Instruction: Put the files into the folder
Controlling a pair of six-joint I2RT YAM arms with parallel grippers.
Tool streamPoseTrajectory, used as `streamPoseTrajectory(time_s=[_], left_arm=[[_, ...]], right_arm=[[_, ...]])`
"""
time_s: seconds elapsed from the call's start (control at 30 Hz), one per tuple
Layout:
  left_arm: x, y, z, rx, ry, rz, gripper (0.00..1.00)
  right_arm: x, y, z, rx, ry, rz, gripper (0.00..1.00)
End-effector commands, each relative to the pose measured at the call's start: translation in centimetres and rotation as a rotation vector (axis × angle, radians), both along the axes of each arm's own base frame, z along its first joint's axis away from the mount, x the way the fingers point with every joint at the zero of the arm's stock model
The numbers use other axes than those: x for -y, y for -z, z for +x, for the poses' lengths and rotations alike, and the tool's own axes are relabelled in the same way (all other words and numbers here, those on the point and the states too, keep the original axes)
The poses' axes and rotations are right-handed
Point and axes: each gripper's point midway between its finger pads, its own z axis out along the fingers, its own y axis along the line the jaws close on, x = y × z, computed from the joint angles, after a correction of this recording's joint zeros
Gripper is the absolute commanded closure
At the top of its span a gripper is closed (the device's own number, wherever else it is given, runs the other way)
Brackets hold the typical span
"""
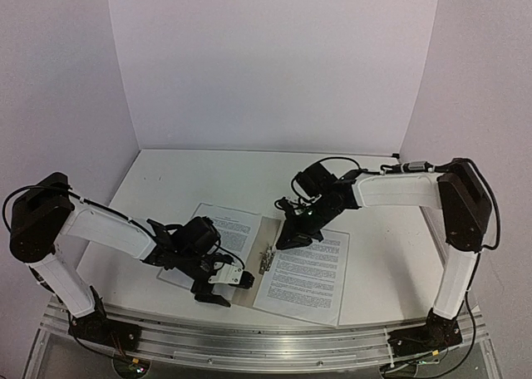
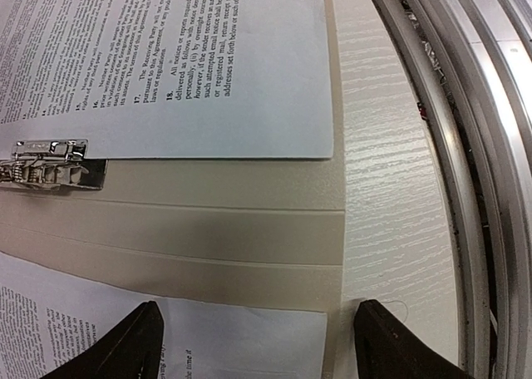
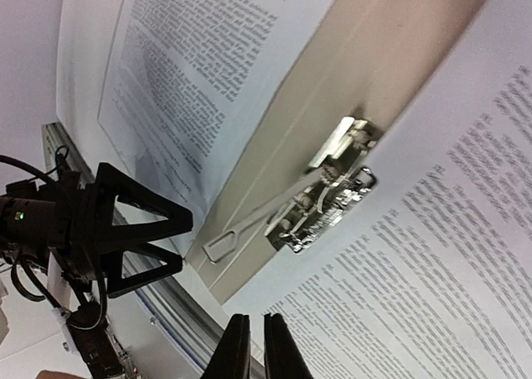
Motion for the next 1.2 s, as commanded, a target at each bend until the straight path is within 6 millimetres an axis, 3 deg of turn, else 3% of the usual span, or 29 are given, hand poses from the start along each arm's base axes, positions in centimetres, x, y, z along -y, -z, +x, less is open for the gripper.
streamPoseTrajectory(time_s=[0.0, 0.07, 0.17, 0.27, 0.37, 0.43, 0.5, 0.7, 0.83, 0.97, 1.17], left_arm=[[1.1, -2.3, 0.1, -0.038, -0.026, -0.055, 0.2], [1.9, -4.2, 0.4, -0.038, -0.039, -0.111, 0.2], [1.8, -4.8, 0.6, -0.04, -0.046, -0.124, 0.2], [1.1, -4.3, -0.2, -0.067, -0.021, -0.095, 0.19], [0.0, -3.0, -1.1, -0.063, 0.02, -0.062, 0.15], [-0.4, -1.3, -0.3, -0.021, -0.02, -0.03, 0.13], [-0.2, -0.7, 0.3, -0.007, -0.041, -0.024, 0.12], [1.3, -0.6, 0.9, 0.015, -0.059, -0.067, 0.14], [1.3, -0.1, 0.8, 0.039, -0.058, -0.066, 0.15], [1.5, 0.2, 1.3, 0.053, -0.08, -0.06, 0.15], [2.0, 0.3, 2.0, 0.087, -0.083, -0.068, 0.15]], right_arm=[[4.9, 0.3, 1.2, 0.022, 0.212, -0.181, 0.9], [8.8, 2.0, 0.8, -0.017, 0.321, -0.319, 0.86], [14.1, 2.7, 0.3, -0.003, 0.427, -0.513, 0.68], [17.4, 2.0, 0.6, -0.006, 0.513, -0.533, 0.44], [19.5, 2.0, 1.0, -0.01, 0.561, -0.54, 0.33], [19.7, 2.8, 1.3, -0.017, 0.559, -0.53, 0.22], [19.5, 3.8, 1.8, -0.028, 0.557, -0.511, 0.21], [18.6, 5.2, 5.9, 0.005, 0.568, -0.466, 0.21], [19.5, 7.4, 6.3, -0.018, 0.555, -0.513, 0.21], [18.4, 8.0, 7.4, -0.018, 0.553, -0.47, 0.21], [16.5, 7.7, 11.0, 0.021, 0.538, -0.416, 0.21]])
